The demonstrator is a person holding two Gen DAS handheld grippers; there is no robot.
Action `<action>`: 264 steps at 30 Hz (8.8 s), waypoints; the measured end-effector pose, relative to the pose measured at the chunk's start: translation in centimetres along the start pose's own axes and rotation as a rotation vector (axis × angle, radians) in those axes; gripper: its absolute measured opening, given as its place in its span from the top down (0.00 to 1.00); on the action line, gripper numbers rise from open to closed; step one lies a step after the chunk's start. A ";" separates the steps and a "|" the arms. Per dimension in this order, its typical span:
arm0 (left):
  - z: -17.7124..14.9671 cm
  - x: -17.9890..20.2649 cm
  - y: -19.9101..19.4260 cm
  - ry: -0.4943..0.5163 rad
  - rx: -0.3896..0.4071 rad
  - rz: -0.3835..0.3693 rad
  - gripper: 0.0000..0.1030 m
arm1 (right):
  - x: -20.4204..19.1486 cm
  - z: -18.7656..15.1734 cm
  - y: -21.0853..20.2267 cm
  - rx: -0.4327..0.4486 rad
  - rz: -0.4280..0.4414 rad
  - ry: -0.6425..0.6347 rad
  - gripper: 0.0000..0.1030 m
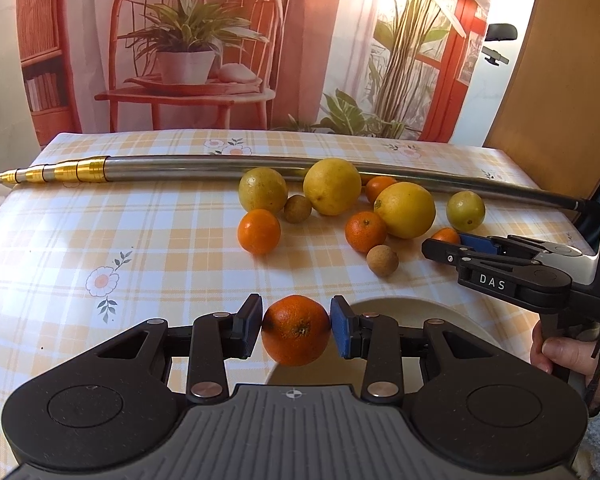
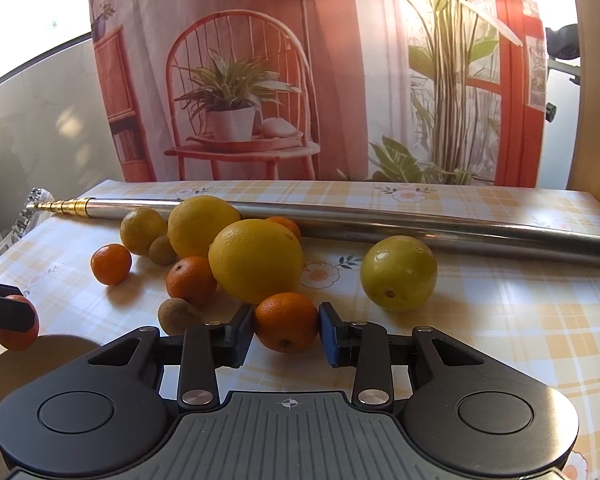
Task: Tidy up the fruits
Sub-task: 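Lower the left gripper's orange onto the cream plate and open while right carries its orange, then lower the orange onto the cream plate and open the right gripper, then move the left gripper back to the fruit and grasp another orange, then grasp a yellow lemon with the right gripper while the left gripper holds its orange, then carry the orange in the left gripper and the lemon in the right gripper over the plate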
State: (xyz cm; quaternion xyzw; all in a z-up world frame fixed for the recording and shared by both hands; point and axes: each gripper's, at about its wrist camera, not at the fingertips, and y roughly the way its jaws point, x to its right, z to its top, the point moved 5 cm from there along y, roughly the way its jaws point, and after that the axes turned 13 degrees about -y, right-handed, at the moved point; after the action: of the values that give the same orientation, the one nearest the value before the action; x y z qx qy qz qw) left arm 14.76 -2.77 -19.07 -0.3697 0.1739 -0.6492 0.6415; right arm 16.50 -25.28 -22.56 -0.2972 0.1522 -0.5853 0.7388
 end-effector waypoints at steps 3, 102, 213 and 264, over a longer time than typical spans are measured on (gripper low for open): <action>0.0 0.2 -0.4 0.009 0.010 -0.012 0.62 | -0.1 0.1 -0.2 0.009 -0.010 -0.005 0.69; 5.6 -3.6 -2.0 0.016 0.048 0.000 0.57 | 1.7 3.7 -9.0 0.122 -0.090 0.008 0.50; 2.3 -6.6 -1.1 -0.189 0.052 -0.045 0.64 | 1.9 0.2 -4.1 0.051 -0.087 0.118 0.58; -4.8 -1.1 -3.6 0.049 -0.085 -0.147 0.65 | -4.7 -0.3 -9.8 0.051 0.053 0.071 0.58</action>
State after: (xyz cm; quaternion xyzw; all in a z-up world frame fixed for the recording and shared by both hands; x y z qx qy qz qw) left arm 8.72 -2.54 -20.02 -0.3923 0.1893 -0.6956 0.5713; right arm 7.46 -22.26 -17.32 -0.2531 0.1712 -0.5795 0.7555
